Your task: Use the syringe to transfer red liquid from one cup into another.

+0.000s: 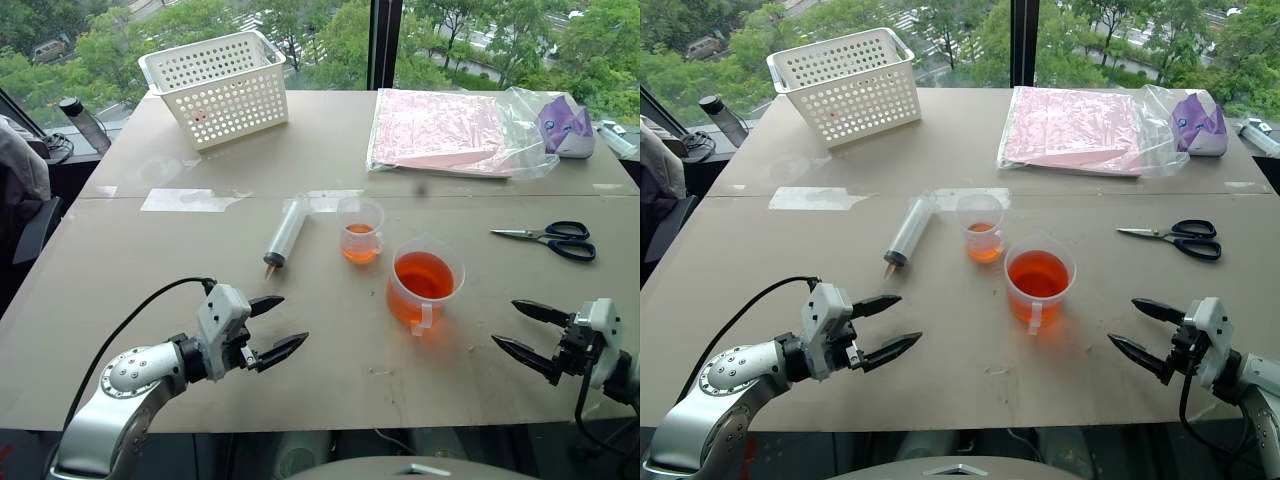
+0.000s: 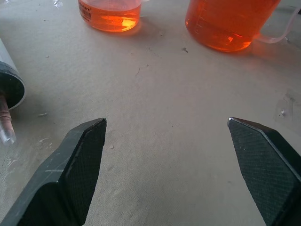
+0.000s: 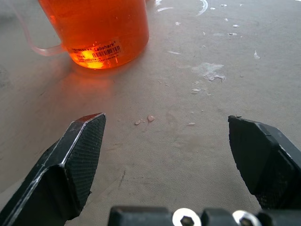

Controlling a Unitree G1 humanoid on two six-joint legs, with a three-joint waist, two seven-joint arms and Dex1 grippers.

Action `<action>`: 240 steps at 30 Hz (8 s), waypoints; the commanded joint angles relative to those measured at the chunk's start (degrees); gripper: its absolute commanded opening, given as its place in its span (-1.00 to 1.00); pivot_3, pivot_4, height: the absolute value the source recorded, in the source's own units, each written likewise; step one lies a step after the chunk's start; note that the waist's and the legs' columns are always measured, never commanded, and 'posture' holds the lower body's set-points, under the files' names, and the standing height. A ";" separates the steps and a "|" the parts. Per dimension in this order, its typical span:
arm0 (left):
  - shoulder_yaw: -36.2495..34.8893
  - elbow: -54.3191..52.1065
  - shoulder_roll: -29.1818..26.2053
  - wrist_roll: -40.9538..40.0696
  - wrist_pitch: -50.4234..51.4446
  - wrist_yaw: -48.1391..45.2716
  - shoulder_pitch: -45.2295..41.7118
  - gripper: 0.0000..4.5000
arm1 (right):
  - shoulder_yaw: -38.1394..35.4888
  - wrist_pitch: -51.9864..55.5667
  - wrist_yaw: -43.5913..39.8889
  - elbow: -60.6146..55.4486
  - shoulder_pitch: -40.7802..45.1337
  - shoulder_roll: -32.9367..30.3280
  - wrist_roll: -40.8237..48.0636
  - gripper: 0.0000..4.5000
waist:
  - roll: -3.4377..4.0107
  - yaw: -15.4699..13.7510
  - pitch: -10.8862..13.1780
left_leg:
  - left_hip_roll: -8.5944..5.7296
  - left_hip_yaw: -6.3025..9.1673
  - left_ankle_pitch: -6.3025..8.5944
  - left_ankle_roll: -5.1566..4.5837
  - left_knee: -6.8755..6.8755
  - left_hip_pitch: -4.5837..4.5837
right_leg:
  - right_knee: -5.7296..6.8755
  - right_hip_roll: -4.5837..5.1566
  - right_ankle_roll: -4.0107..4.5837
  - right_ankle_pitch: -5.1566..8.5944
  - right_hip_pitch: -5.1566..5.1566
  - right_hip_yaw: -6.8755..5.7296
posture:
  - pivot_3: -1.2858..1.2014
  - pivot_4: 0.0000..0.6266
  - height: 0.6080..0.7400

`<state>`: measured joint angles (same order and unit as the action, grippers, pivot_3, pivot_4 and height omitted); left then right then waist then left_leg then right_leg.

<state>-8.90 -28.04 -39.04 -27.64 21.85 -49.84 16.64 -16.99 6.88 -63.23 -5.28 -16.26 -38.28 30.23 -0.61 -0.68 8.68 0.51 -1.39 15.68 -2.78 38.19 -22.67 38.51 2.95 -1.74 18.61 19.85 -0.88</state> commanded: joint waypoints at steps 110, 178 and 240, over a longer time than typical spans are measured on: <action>34.22 69.53 2.19 19.25 45.52 -1.19 -94.68 -0.40 | 7.87 46.85 28.64 -30.78 50.24 -15.07 30.16 0.98 | -0.59 0.07 0.67 | -0.11 0.18 -0.31 0.42 0.89 -2.11 | 0.58 -0.20 -0.12 -0.04 1.85 -0.19 | 0.03 -0.52 1.00; 23.91 24.59 30.96 3.29 0.33 -1.70 -56.29 -0.40 | -7.82 37.72 58.58 -38.31 34.34 -17.03 52.09 0.98 | -0.53 -0.12 0.38 | -0.07 0.13 -0.29 0.37 0.99 -1.15 | 0.73 -0.27 -0.11 -0.04 0.91 -0.05 | 0.03 -0.52 1.00; 24.09 19.83 26.35 -1.82 4.68 -9.65 -53.31 -0.40 | -10.86 33.55 55.43 -34.69 27.51 -16.92 56.39 -0.97 | -0.53 -0.07 0.38 | -0.07 0.17 -0.26 0.31 0.89 -1.17 | 0.45 -0.28 -0.13 -0.05 0.80 -0.12 | 0.03 -0.52 1.00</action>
<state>15.01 -6.09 -12.89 -28.39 27.18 -57.80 -36.65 -24.07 43.24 -8.32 -41.70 10.30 -55.33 88.10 -1.14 -0.75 9.07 0.44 -1.21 15.43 -2.47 39.09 -23.84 38.96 2.68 -1.87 18.57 20.66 -1.01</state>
